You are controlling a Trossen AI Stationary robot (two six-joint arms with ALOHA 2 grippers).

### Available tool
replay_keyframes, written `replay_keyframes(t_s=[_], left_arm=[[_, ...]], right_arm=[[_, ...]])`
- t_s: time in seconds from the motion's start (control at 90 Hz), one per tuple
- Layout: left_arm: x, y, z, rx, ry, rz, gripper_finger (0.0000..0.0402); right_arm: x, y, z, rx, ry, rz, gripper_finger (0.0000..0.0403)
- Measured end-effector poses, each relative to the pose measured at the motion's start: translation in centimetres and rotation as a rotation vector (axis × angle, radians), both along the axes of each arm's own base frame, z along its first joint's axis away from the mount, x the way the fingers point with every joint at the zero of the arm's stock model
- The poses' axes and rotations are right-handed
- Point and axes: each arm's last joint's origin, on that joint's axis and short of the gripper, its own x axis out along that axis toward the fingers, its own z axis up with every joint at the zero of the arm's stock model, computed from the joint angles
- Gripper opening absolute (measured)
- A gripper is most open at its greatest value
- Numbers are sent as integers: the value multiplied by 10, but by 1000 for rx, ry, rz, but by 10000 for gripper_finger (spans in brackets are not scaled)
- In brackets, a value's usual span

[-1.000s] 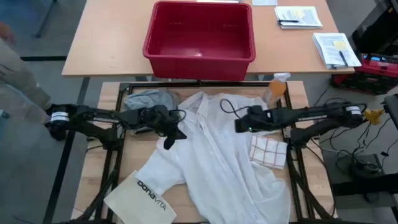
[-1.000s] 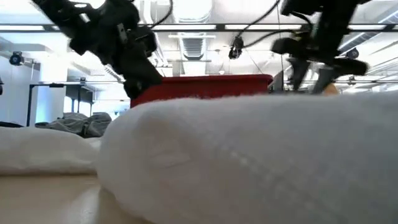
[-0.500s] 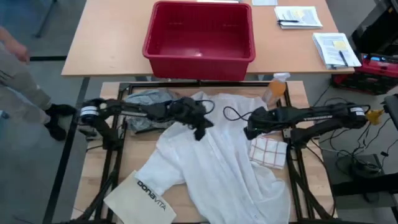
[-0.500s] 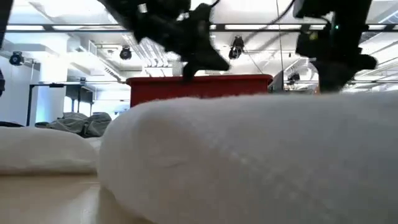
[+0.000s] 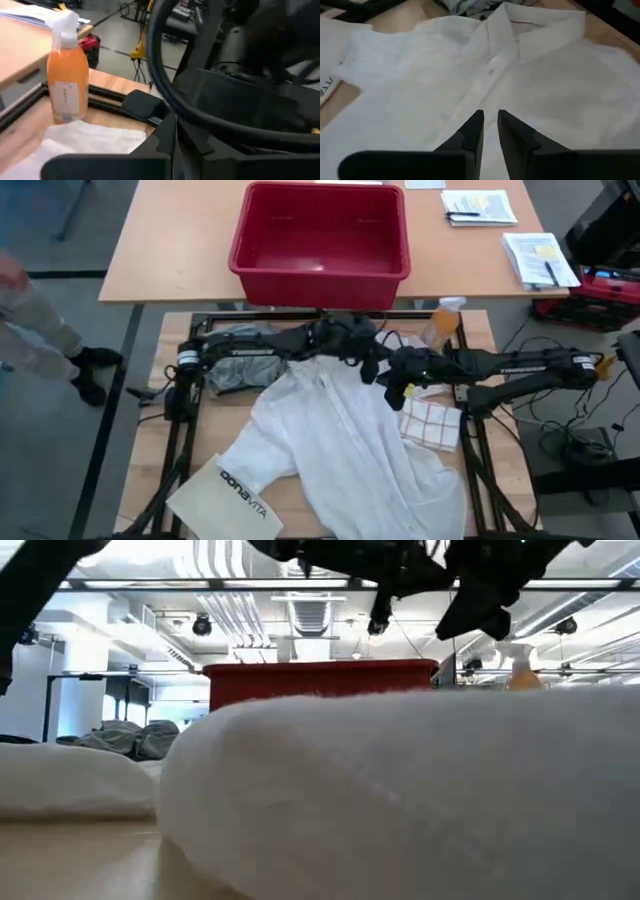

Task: Fold laundry
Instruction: Fold the white long sleeve shirt

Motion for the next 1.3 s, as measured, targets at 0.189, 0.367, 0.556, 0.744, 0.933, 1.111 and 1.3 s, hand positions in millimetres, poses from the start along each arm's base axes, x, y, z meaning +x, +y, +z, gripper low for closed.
replay_keyframes(t_s=[0.189, 0.367, 0.556, 0.744, 0.933, 1.111, 1.3], left_arm=[[2, 0, 16, -15, 87, 1, 0], [-3, -4, 19, -29, 147, -23, 0], [-2, -3, 16, -26, 143, -13, 0], [-2, -3, 15, -28, 153, -14, 0], [-2, -3, 15, -27, 148, -13, 0], [-2, -3, 15, -27, 147, -13, 0], [-1, -2, 17, -28, 121, -10, 0]], right_arm=[[-18, -3, -1, -12, -11, -160, 16], [-50, -7, -24, 47, -55, -199, 3], [-71, -9, -31, 141, -176, -225, 1], [-82, -18, -45, 172, -77, -523, 0], [-78, -26, -65, 195, 115, -631, 25], [-71, -35, -70, 206, 163, -696, 126], [-88, -41, -89, 282, 349, -990, 230]])
